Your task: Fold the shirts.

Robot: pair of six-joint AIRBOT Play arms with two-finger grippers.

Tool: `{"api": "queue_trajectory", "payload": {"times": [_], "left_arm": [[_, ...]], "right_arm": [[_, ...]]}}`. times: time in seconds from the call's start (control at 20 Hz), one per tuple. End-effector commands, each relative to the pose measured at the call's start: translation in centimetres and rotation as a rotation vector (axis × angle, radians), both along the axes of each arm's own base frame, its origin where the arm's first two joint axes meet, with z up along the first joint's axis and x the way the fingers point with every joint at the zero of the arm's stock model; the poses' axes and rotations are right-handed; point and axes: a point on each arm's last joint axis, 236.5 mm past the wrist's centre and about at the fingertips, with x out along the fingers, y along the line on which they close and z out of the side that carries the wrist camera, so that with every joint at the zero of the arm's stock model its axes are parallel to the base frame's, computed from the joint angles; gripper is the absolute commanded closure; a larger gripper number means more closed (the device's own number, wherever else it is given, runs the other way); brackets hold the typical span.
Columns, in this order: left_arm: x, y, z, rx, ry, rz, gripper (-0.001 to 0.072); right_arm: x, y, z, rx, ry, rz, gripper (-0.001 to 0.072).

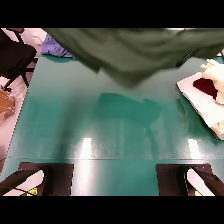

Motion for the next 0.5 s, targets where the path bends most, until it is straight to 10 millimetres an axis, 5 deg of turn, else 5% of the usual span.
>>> {"api": "queue_trajectory", "payload": {"times": [0.0, 0.25, 0.45], "left_arm": [[-5.0, -0.8, 2.8, 0.063, -0.028, -0.014, 0.0687], [-9.9, -1.8, 2.7, 0.173, 0.011, -0.039, 0.0686], [-13.0, 0.3, 3.4, 0.238, 0.016, 0.075, 0.0686]], "right_arm": [[-3.6, -1.2, 4.8, -0.041, -0.122, -0.079, 0.0681], [-10.2, 0.6, 6.7, -0.097, -0.165, -0.115, 0.0681], [-13.9, 2.1, 7.0, -0.067, -0.163, -0.141, 0.0681]]}}
